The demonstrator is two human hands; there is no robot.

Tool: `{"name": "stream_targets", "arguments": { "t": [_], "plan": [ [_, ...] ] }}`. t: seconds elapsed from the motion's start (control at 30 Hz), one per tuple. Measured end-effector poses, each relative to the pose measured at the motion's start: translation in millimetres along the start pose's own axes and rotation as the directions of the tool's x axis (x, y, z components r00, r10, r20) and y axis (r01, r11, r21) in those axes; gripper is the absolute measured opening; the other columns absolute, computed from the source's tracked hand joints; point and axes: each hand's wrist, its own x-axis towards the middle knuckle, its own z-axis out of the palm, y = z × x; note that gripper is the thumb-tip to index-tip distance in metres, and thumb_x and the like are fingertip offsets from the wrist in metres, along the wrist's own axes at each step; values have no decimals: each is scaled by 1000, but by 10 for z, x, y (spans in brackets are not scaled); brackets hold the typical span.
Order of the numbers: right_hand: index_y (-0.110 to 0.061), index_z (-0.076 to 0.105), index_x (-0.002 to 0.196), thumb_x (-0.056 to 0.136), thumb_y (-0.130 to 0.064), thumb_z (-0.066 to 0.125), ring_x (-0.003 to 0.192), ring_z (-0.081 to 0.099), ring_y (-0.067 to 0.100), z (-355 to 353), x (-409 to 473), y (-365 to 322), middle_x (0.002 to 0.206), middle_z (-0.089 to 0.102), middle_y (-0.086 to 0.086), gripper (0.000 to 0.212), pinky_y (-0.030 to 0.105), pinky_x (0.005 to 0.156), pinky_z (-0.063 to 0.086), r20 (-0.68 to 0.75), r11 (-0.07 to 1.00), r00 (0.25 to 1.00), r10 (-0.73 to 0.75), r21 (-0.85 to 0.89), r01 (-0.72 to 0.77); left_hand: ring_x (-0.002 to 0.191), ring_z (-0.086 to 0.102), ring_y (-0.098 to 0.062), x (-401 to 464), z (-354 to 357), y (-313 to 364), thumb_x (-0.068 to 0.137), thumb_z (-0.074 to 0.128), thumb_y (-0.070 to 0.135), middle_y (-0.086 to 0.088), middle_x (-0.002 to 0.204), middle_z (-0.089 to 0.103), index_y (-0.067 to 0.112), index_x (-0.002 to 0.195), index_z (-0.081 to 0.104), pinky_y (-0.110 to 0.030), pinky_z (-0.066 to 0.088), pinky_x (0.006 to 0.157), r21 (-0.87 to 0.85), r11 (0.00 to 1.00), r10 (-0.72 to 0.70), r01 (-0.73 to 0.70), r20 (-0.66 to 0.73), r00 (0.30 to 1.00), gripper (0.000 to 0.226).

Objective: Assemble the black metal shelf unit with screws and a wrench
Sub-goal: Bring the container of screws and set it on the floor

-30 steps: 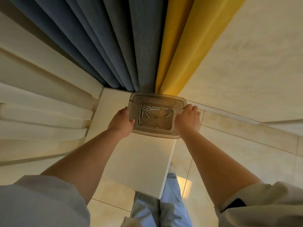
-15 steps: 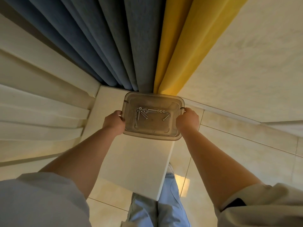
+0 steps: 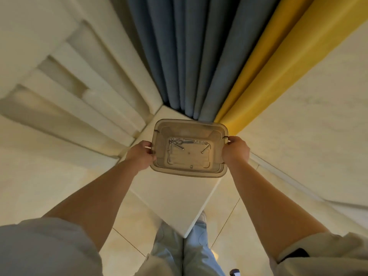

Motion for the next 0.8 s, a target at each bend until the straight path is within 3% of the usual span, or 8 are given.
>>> {"name": "stream_targets", "arguments": {
  "t": [0.1, 0.17, 0.4, 0.53, 0.7, 0.8],
  "plan": [
    [-17, 54, 131, 91, -9, 43, 113, 55, 29, -25, -330, -174, 126, 60, 8, 43, 27, 81, 41, 49, 994, 993, -106, -11, 106, 85, 59, -22, -371, -296, -205, 83, 64, -1, 1, 84, 62, 8, 121, 55, -39, 52, 89, -194, 980, -53, 46, -27, 998, 40],
    [-16, 56, 128, 91, -12, 46, 110, 55, 28, -27, -599, -291, 122, 62, 7, 39, 25, 80, 39, 82, 983, 980, -183, -9, 184, 86, 60, -23, -638, -507, -384, 84, 63, -1, 1, 83, 63, 9, 118, 56, -43, 50, 93, -265, 963, -74, 53, -68, 995, 37],
    [-14, 58, 125, 91, -11, 50, 109, 58, 26, 204, -1573, -501, 119, 64, 6, 35, 29, 87, 44, 152, 929, 918, -366, -2, 370, 83, 65, -26, -1506, -1066, -1117, 93, 57, 14, -6, 85, 67, 12, 105, 62, -35, 54, 79, -482, 876, -148, 6, -258, 955, 14],
    [-17, 60, 121, 91, -12, 50, 104, 58, 22, 443, -2185, -448, 113, 65, 2, 32, 29, 84, 46, 193, 914, 895, -401, 21, 405, 71, 60, -21, -1919, -1298, -1704, 92, 58, 17, -2, 78, 67, 19, 91, 63, -41, 54, 86, -516, 856, -171, -25, -329, 929, 5],
    [-17, 61, 120, 88, -11, 52, 104, 60, 24, 791, -2972, -283, 114, 65, 2, 33, 42, 88, 52, 214, 901, 877, -430, 49, 430, 82, 64, -24, -2460, -1548, -2507, 90, 61, 19, -3, 84, 69, 26, 85, 63, -46, 52, 90, -520, 853, -165, -49, -357, 919, 9],
    [-16, 61, 119, 88, -10, 53, 102, 61, 24, 980, -3432, -160, 113, 64, 2, 33, 42, 87, 53, 241, 897, 865, -439, 64, 437, 92, 65, -28, -2842, -1704, -2956, 89, 62, 21, -4, 89, 70, 29, 83, 63, -47, 52, 90, -520, 853, -174, -52, -377, 910, 10]
  ]
}}
